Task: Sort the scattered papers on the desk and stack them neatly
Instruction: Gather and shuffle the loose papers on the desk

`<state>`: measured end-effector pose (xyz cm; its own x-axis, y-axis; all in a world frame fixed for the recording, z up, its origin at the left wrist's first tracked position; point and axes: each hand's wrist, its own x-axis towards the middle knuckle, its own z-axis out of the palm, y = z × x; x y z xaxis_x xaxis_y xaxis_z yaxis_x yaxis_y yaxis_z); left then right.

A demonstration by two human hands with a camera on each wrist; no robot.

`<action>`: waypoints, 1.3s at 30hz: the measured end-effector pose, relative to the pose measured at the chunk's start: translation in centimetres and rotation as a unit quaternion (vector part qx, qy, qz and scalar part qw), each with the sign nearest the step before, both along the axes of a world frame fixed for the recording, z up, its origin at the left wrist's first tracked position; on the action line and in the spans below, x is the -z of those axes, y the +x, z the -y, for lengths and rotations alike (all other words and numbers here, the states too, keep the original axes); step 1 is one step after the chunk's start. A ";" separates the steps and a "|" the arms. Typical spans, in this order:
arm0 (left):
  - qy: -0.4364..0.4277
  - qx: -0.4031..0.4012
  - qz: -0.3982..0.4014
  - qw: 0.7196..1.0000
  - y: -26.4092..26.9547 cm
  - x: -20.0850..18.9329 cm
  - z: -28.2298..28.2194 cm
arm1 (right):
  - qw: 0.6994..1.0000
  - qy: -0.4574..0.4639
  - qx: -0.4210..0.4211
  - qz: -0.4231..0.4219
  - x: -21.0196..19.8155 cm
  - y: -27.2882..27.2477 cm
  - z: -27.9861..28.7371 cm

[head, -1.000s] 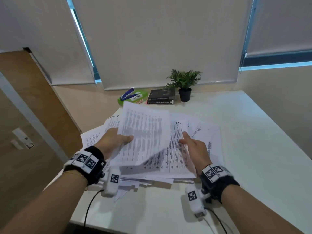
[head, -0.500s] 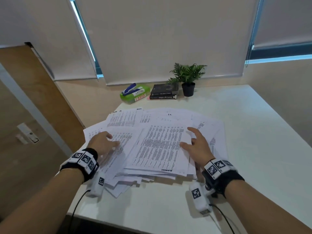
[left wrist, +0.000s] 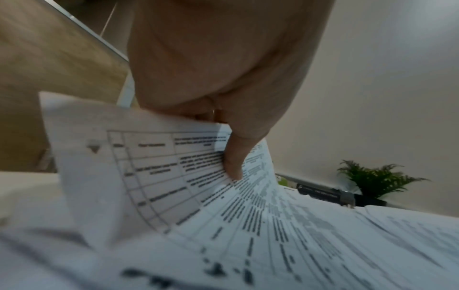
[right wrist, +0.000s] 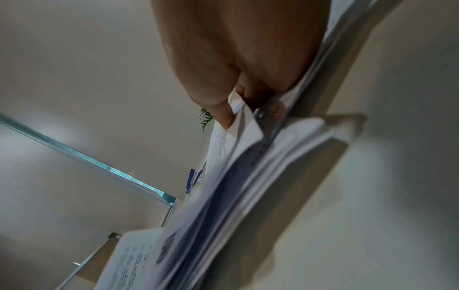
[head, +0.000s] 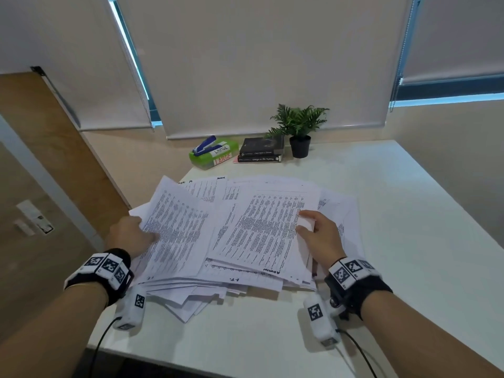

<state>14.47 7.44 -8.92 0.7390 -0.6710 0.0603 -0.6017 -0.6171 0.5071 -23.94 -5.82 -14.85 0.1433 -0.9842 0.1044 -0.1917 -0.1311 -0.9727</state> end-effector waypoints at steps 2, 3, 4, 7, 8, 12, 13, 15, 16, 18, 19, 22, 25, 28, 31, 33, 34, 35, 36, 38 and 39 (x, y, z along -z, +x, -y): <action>-0.034 0.017 0.008 0.999 -0.9 -1.2 0.4 | 1.000 0.001 0.005 0.007 0.1 0.1 0.0; -0.060 0.022 0.010 0.998 -1.2 -1.8 0.5 | 1.000 0.003 0.006 0.008 0.1 0.1 0.0; -0.095 0.025 -0.001 0.995 -1.5 -2.3 0.8 | 1.000 0.004 0.006 0.007 0.2 0.2 0.1; -0.221 0.043 -0.049 0.973 -3.2 -4.2 2.0 | 1.000 0.011 0.002 -0.005 0.2 0.4 0.3; -0.262 0.044 -0.068 0.962 -3.7 -4.8 2.6 | 1.000 0.017 0.001 -0.009 0.2 0.5 0.3; -0.350 0.041 -0.154 0.923 -6.7 -6.8 4.3 | 0.999 0.032 -0.008 -0.018 0.0 0.4 0.2; -0.363 0.045 -0.174 0.914 -7.5 -7.1 4.6 | 0.999 0.035 -0.009 -0.017 -0.1 0.4 0.1; -0.383 0.049 -0.206 0.899 -8.9 -7.2 5.3 | 0.999 0.038 -0.009 -0.013 -0.1 0.3 0.1; -0.390 0.050 -0.215 0.894 -9.5 -7.0 5.7 | 0.999 0.038 -0.008 -0.009 -0.2 0.3 0.0; -0.396 0.049 -0.213 0.892 -10.7 -6.6 6.2 | 0.999 0.040 -0.003 0.004 -0.2 0.2 -0.2; -0.399 0.057 -0.216 0.890 -11.4 -6.5 6.4 | 0.999 0.037 0.004 0.012 -0.2 0.2 -0.2; -0.403 0.051 -0.243 0.881 -12.4 -5.6 7.2 | 0.998 0.025 0.043 0.041 0.0 0.2 -0.3; -0.492 0.013 -0.265 0.829 -12.5 -6.1 7.7 | 0.995 0.048 0.064 0.057 0.2 0.3 -0.4; -0.562 0.015 -0.289 0.775 -12.2 -7.7 8.0 | 0.997 0.039 0.047 0.042 0.5 0.0 0.0; -0.522 0.029 -0.307 0.795 -11.9 -8.7 8.2 | 0.999 0.015 0.036 -0.001 0.3 -0.5 0.2; -0.441 0.063 -0.311 0.839 -12.0 -8.0 8.3 | 0.999 0.011 0.030 -0.012 0.0 -0.7 0.1; -0.394 0.085 -0.313 0.860 -12.4 -7.5 8.3 | 0.999 0.014 0.030 -0.012 -0.1 -0.6 0.1; -0.344 0.103 -0.317 0.878 -12.8 -6.7 8.2 | 0.999 0.018 0.028 -0.008 -0.2 -0.5 0.1; -0.287 0.119 -0.312 0.898 -13.2 -6.0 8.1 | 0.999 0.028 0.026 -0.005 -0.4 -0.4 0.0; -0.178 0.152 -0.286 0.929 -14.2 -4.5 8.1 | 0.998 0.052 0.028 -0.002 -0.7 -0.2 -0.1; -0.134 0.162 -0.267 0.941 -14.5 -3.7 8.2 | 0.998 0.062 0.031 0.006 -0.8 -0.1 -0.1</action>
